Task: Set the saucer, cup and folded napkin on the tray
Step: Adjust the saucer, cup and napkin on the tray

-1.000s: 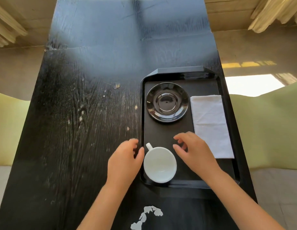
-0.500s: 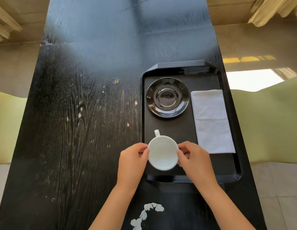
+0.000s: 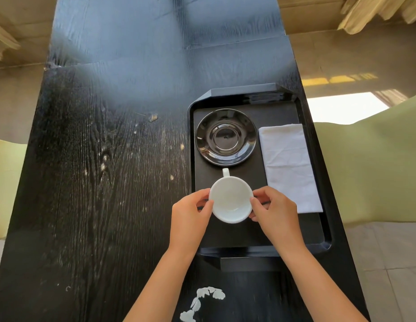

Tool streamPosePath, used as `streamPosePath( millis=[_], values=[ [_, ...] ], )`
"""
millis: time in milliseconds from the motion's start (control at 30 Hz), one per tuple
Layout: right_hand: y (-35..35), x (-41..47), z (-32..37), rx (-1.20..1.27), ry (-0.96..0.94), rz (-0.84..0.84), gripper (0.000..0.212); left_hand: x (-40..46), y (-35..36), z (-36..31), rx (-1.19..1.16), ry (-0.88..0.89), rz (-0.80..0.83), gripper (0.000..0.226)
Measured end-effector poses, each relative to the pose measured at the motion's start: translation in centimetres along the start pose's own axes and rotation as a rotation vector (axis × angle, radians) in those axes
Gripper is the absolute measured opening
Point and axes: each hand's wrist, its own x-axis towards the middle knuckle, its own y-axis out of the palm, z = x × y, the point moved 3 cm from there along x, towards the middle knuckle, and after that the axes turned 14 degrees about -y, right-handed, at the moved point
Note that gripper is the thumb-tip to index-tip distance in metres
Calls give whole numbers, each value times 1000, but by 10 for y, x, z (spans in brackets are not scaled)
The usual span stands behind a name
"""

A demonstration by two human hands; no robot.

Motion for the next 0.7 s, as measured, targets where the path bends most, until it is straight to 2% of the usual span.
streamPosePath(
  millis=[367,533,600,700],
  values=[
    [-1,8,1,-8,7,-5,6,9,3,-4,5,33,-3,28],
    [-12,7,-1,-51,-6,19,16,12,-2,-8,90,63,2,27],
    [-25,4,-5,-117,-39,-9,20,13,-8,-19,149,160,-74,29],
    [-48,-1,-17,-386,-218,-71,31,18,-6,-53,276,456,-168,33]
  ],
)
